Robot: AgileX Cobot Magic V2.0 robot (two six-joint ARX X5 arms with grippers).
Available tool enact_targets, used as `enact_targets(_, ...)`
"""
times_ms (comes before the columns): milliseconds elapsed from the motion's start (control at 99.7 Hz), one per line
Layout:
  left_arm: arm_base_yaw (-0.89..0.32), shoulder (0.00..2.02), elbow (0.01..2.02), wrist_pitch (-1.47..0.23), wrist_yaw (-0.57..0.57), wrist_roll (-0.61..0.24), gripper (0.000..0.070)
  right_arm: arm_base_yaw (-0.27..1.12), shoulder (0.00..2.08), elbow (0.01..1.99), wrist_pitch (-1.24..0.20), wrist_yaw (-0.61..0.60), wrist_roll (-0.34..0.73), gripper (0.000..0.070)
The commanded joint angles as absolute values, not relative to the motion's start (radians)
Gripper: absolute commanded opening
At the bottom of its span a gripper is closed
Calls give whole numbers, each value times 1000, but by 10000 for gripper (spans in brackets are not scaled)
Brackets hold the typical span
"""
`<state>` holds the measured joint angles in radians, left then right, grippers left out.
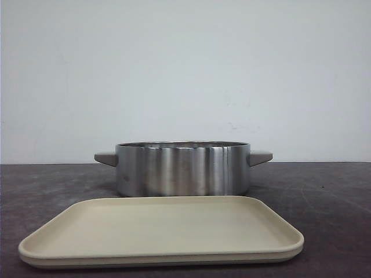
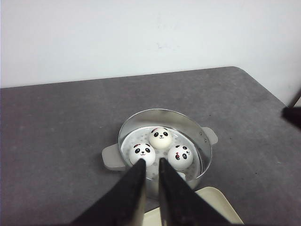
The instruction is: Steam buns
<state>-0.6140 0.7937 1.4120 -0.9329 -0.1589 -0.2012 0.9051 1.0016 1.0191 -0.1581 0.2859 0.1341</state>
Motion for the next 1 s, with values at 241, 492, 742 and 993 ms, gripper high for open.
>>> enact_targets(241,-622,801,1426,-920,-160,-202,0,613,658,565,72,165,38,7)
enact_targets(492,-622,801,1426,-920,-160,-202,0,315,313,239,73,72,39,7)
enact_targets(742,-622,801,1426,-920,-160,-202,0,94,73,13,73,-76,98,7)
enact_targets(993,-622,801,1426,-920,-160,-202,0,55,4,12,-181,-80,106,7)
